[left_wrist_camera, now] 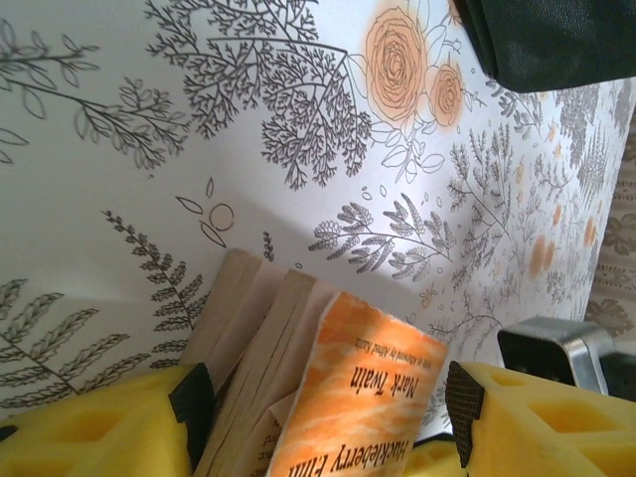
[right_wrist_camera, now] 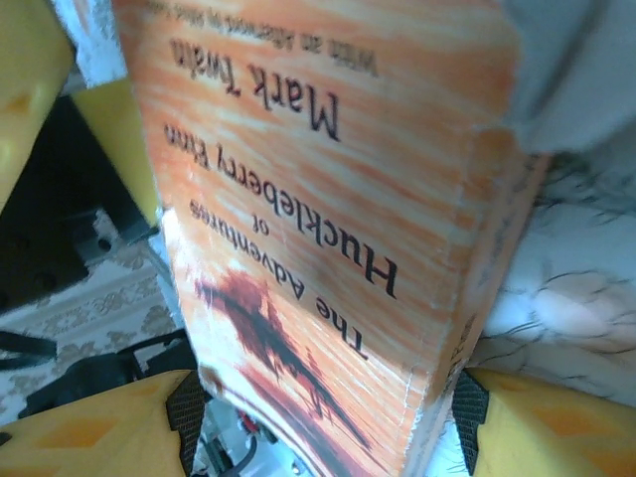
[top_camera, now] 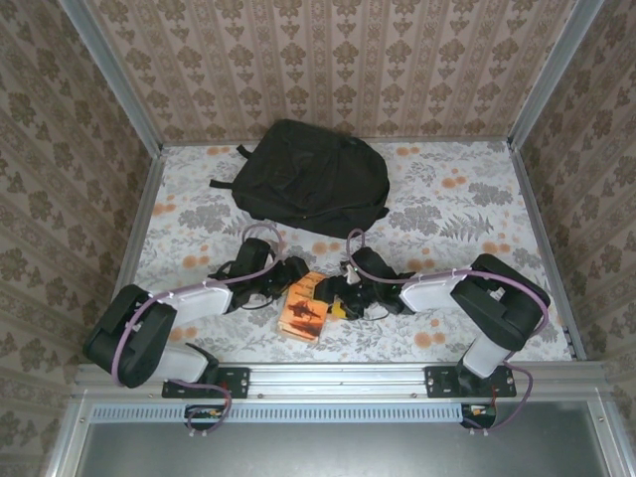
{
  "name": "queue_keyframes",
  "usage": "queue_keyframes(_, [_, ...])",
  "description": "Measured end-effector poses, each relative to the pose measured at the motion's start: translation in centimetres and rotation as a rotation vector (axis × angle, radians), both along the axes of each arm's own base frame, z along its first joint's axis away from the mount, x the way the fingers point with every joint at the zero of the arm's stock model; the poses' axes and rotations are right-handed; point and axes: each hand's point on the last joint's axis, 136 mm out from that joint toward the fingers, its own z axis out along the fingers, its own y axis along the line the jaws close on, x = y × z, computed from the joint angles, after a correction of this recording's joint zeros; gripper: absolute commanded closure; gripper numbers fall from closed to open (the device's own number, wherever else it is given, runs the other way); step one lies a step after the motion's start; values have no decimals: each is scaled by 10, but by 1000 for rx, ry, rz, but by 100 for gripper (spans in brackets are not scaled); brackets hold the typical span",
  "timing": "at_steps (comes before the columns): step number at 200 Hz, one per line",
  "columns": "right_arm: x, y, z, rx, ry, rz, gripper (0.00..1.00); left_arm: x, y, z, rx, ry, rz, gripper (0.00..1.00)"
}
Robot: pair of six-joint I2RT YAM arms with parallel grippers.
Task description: Pack the student bag
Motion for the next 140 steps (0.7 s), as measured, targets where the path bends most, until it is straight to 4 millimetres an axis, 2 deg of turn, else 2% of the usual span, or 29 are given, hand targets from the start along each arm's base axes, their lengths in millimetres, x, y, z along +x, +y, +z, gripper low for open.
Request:
queue_keyframes(28, [-12,14,9,64,-22,58,32,2,2,0,0,-1,9,32])
queue_keyframes(56, [-14,20,19,110,-46,81,32,0,8,-7,19,15,22,32])
queue_keyframes(105, [3,26,42,166,-165,45,32,-9,7,-8,9,51,-4,32])
queue_keyframes(140, [8,31,45,152,-203,49,38,-13,8,-9,10,64,-10,32])
